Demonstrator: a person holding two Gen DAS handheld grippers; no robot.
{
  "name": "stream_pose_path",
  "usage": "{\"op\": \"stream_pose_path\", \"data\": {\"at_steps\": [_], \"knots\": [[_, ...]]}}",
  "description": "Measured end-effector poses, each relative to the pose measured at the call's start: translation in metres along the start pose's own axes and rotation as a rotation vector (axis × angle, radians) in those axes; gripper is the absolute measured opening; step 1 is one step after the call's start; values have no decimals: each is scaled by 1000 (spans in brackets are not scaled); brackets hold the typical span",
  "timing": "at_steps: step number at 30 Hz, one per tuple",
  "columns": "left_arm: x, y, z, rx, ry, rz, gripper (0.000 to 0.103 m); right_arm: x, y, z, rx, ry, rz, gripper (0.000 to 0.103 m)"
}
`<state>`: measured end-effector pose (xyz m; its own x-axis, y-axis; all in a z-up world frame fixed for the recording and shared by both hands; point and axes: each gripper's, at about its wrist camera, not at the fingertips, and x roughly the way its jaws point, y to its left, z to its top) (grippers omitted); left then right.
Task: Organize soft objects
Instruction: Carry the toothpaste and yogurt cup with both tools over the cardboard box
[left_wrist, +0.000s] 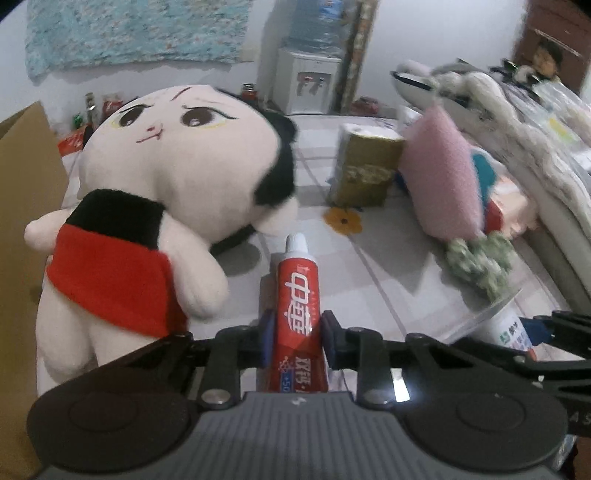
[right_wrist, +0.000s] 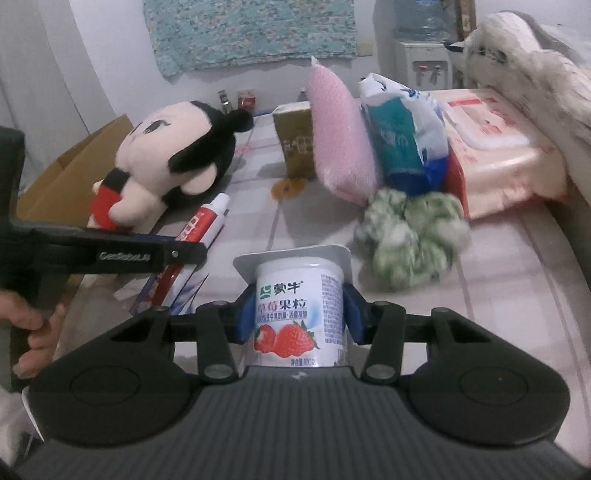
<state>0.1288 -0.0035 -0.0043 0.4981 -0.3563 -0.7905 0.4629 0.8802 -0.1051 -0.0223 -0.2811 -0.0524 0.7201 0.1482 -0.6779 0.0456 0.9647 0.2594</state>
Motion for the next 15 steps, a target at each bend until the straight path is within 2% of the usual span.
{"op": "stream_pose_path", "data": {"at_steps": [4,7,11,15], "knots": [[-35,-8,-14,41,-90,58,27,-28,4,-17,85,-42,69,46],[-73,-4,-23,11,-160,76,27,-49,14,-17,59,-70,103,46],[-129,15,-36,-66,-219,55,27,-78,32,2,26,-114,205,46],[-180,41,-42,-88,-247,129,27,-93,60,28,-5,-169,279,46]]}}
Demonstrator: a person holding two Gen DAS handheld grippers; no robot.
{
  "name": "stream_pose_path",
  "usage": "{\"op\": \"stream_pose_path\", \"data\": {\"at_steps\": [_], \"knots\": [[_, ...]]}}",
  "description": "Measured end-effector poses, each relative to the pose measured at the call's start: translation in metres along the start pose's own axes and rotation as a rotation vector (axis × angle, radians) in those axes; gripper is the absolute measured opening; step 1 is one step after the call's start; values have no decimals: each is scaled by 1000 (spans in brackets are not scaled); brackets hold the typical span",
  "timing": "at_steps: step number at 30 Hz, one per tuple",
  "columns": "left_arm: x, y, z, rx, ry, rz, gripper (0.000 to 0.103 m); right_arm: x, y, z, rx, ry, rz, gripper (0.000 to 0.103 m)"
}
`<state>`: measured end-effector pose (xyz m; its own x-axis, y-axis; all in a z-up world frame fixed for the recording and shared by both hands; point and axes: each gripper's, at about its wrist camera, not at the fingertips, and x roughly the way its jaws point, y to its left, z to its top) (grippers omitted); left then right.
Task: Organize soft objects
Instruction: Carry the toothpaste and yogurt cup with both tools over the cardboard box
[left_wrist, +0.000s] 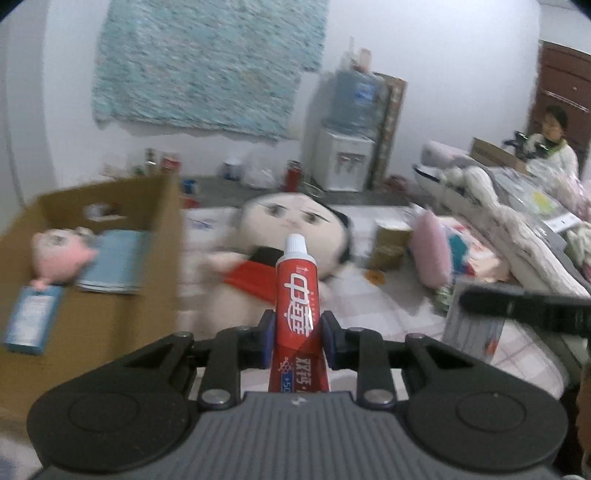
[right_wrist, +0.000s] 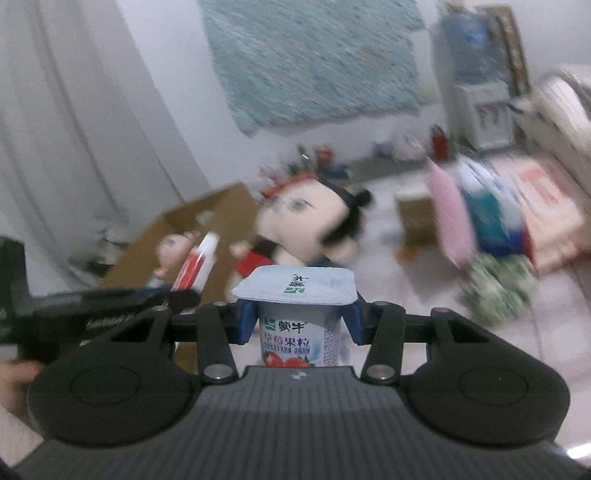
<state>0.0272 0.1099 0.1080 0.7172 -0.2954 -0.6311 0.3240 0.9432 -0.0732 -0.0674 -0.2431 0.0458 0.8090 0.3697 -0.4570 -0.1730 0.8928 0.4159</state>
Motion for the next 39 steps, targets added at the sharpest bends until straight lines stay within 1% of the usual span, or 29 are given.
{"op": "stream_pose_path", "data": {"at_steps": [3,5,8,10,12,14,16,19,20,22,23,24,26,27,28,30,32,33,34,35,36,39], "knots": [[-26,31,15,-17,-15,47,27,13,17,18,-16,-24,44,46],[-37,53,28,-37,-24,81,27,26,26,31,-11,-17,82,46],[-40,87,48,-54,-27,144,27,53,41,50,-5,4,143,46],[-30,110,59,-67,0,157,27,68,53,62,-27,9,159,46],[-7,136,70,-100,46,149,27,83,69,71,-56,9,166,46],[24,157,77,-130,91,135,27,102,81,80,-68,14,175,46],[60,174,84,-166,129,120,27,120,90,87,-72,18,178,46],[121,192,94,-188,195,70,27,153,101,96,-83,26,167,46],[144,194,96,-190,227,69,27,164,104,98,-87,32,165,46],[182,197,97,-198,275,106,27,181,108,101,-89,43,165,46],[195,196,96,-182,288,113,27,189,110,100,-95,48,162,46],[206,197,96,-179,283,110,28,194,112,100,-99,52,159,46],[221,203,94,-202,276,72,29,207,115,100,-118,65,153,46],[225,208,94,-226,277,52,32,212,117,100,-127,71,151,46],[226,215,92,-259,268,33,41,217,118,99,-135,77,149,46],[224,229,91,-326,229,1,55,226,123,100,-147,84,148,46],[215,239,92,-350,203,-1,52,233,127,101,-144,88,152,46],[210,242,92,-343,200,0,44,236,129,103,-148,91,158,46],[205,243,93,-328,213,6,33,239,132,104,-146,90,162,46],[201,245,96,-321,222,18,28,243,137,105,-147,95,167,46],[193,246,97,-323,214,29,22,247,143,107,-154,103,175,46],[151,256,95,-354,131,72,22,264,165,114,-189,142,199,46]]}}
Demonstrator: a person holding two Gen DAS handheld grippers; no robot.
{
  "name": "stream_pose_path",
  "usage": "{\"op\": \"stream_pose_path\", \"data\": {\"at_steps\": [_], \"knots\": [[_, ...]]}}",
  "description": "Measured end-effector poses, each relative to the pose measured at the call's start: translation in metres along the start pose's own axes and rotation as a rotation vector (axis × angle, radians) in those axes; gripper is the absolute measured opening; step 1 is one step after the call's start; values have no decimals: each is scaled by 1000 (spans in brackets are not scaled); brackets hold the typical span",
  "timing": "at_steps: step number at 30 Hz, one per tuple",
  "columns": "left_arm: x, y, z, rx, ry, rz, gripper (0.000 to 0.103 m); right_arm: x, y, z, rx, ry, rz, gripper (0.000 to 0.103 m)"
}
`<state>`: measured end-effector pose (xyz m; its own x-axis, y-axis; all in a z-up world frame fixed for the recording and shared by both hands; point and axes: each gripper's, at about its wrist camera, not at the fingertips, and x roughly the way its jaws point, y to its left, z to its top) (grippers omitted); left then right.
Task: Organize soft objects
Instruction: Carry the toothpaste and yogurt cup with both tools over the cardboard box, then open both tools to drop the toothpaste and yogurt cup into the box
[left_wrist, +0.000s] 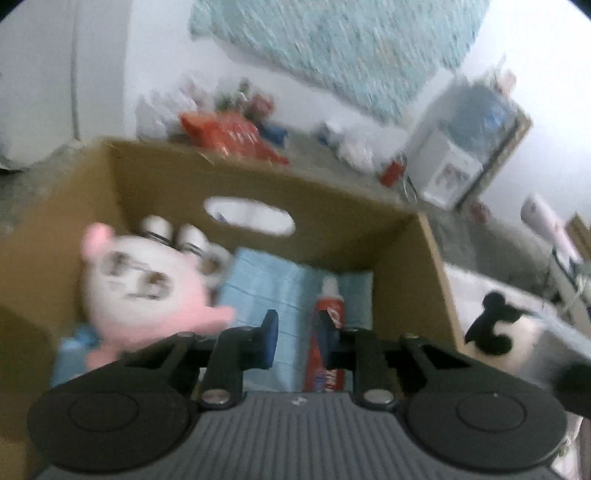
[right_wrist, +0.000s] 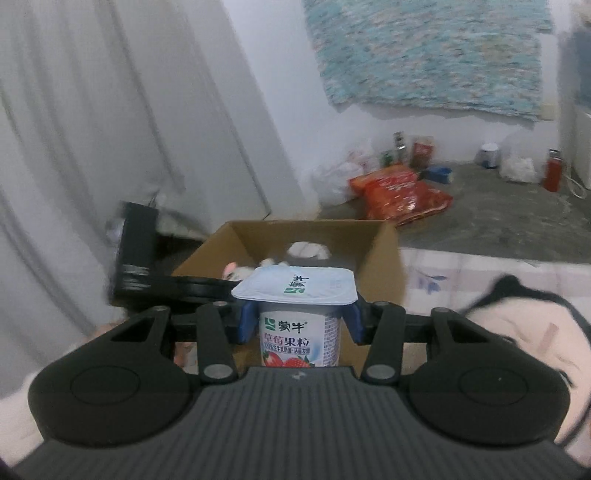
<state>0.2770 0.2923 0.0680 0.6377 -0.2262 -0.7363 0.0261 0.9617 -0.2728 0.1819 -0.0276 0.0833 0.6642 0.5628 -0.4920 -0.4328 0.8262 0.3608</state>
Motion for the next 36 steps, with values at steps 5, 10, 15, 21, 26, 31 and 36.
{"op": "stream_pose_path", "data": {"at_steps": [5,10,15,21,26,31,36], "knots": [[-66,13,-1,33,-164,115,22,59,34,27,-38,84,-16,46],[-108,34,-15,-13,-239,111,22,134,53,38,58,184,-75,46],[-120,34,-27,11,-238,103,22,206,63,29,62,291,-230,46],[-123,47,-38,-2,-221,107,23,242,47,12,191,407,-318,47],[-125,48,-44,22,-225,126,27,240,49,27,177,358,-344,75],[-138,34,-48,33,-217,144,30,205,69,55,70,293,-299,84],[-172,-9,-54,125,-254,133,32,91,75,78,-79,116,-170,83]]}}
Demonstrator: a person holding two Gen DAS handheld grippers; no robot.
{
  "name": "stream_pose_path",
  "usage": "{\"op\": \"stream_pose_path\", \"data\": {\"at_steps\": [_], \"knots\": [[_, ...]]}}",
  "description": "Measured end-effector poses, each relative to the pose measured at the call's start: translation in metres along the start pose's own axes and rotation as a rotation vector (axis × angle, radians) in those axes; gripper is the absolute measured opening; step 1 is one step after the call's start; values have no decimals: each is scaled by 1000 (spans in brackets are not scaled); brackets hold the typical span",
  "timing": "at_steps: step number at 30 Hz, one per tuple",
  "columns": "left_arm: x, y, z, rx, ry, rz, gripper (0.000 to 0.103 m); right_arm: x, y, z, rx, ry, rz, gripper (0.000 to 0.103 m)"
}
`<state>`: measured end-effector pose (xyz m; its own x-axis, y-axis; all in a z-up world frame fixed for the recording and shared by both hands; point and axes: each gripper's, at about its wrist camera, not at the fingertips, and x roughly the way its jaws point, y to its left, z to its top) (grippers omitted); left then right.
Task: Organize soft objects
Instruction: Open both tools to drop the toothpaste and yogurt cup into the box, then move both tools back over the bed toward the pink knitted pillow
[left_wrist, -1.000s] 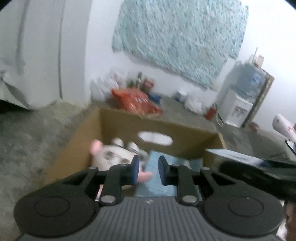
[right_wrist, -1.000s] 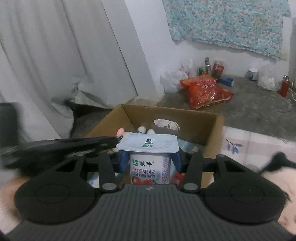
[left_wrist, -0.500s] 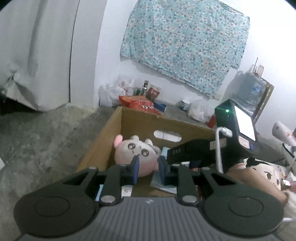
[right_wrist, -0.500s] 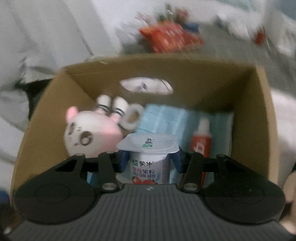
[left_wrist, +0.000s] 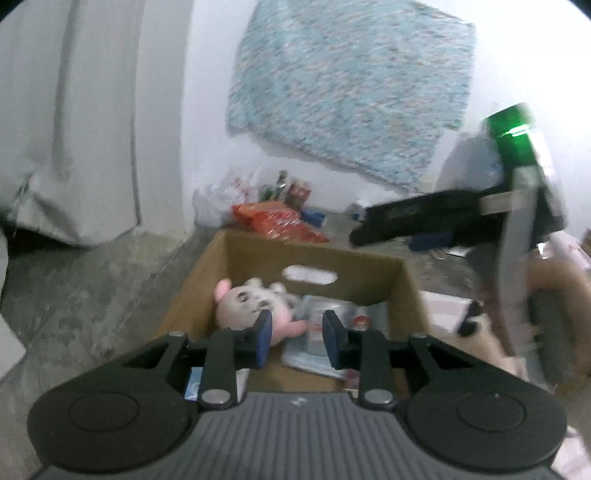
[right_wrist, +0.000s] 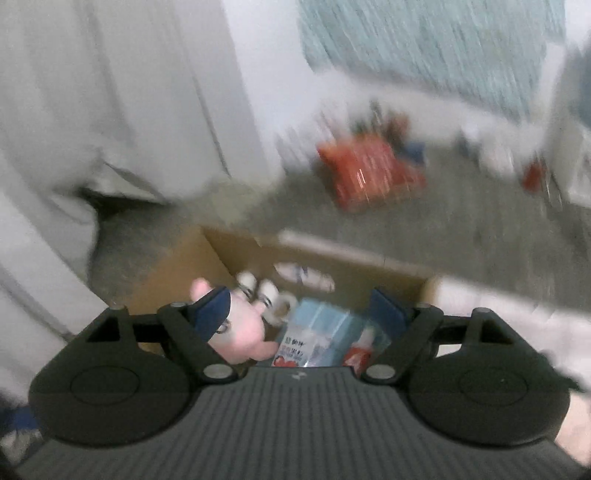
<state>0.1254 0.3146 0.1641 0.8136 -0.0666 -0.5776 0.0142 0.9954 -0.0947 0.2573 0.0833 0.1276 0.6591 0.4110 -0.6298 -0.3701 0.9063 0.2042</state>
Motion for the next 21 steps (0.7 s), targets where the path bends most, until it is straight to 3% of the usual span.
{"op": "stream_pose_path", "data": {"at_steps": [5,8,10,13,15,18,19,21], "knots": [[-34,-60,-12,65,-36,-132,40,-164,-80,-26,-6,-241,56,84],[-37,-103,-30,91,-14,-228,46,-235,-129,-67,-27,-281,-7,85],[-31,-132,-44,125,-1,-261,59,-266,-162,-99,-26,-278,-59,88],[-10,-180,-68,191,6,-288,84,-287,-212,-145,23,-282,-108,89],[11,-210,-80,241,2,-282,91,-287,-241,-171,78,-298,-139,89],[50,-255,-95,428,8,-236,92,-267,-280,-202,135,-266,-175,89],[62,-266,-101,484,-4,-242,95,-260,-291,-209,141,-255,-191,89],[83,-273,-109,500,-9,-288,103,-247,-307,-224,138,-232,-190,89]]}}
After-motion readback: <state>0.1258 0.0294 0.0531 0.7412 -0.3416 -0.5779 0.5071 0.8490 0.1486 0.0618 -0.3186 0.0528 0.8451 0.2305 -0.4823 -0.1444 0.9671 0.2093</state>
